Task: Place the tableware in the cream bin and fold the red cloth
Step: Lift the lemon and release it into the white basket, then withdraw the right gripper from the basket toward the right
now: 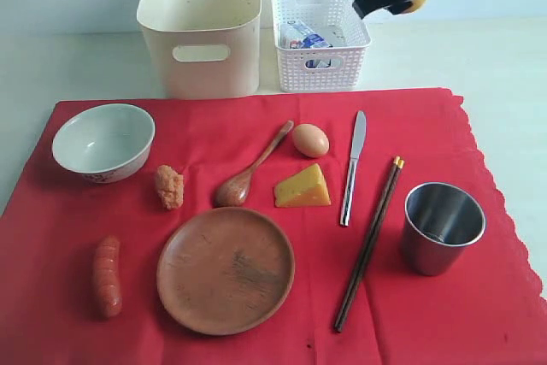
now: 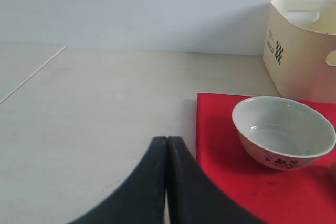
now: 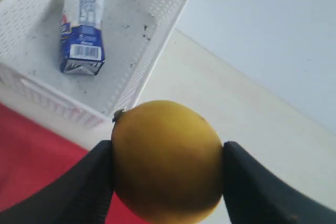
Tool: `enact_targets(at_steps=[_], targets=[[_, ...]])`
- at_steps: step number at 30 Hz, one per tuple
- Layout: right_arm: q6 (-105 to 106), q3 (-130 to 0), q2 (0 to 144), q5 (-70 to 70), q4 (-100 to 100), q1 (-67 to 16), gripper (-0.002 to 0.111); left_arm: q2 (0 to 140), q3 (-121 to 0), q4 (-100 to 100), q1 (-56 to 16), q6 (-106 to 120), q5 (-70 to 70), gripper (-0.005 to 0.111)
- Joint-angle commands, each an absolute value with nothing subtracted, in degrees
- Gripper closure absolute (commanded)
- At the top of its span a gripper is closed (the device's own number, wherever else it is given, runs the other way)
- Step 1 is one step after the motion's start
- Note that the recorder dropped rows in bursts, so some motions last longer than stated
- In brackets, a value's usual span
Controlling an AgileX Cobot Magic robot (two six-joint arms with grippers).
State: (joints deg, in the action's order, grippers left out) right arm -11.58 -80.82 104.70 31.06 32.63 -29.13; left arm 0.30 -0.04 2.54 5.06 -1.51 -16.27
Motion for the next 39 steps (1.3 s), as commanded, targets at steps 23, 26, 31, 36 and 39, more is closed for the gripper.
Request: enact_targets(at_steps=[23, 26, 31, 36, 39], targets=[[1.5, -81.1, 128.3, -22.8, 0.0, -23.4, 0.102, 0.0, 0.0, 2.3, 5.2, -2.0, -15.8, 0.106], [1.5, -81.1, 128.3, -22.4, 0.0, -23.4, 0.086, 0.0, 0.0, 2.3, 5.2, -2.0, -15.8, 0.106], [1.5, -81.1, 128.3, -22.4, 0.0, -23.4, 0.062, 0.0, 0.0, 2.3, 5.2, -2.0, -15.8, 0.106], [1.5, -81.1, 128.2, -22.4, 0.0, -23.4, 0.049, 0.0, 0.0, 2.3, 5.2, -2.0, -15.8, 0.106], [1.5, -81.1, 127.8, -22.7, 0.0, -23.4, 0.043, 0.0, 0.0, 2.3, 5.2, -2.0, -15.8, 0.106]])
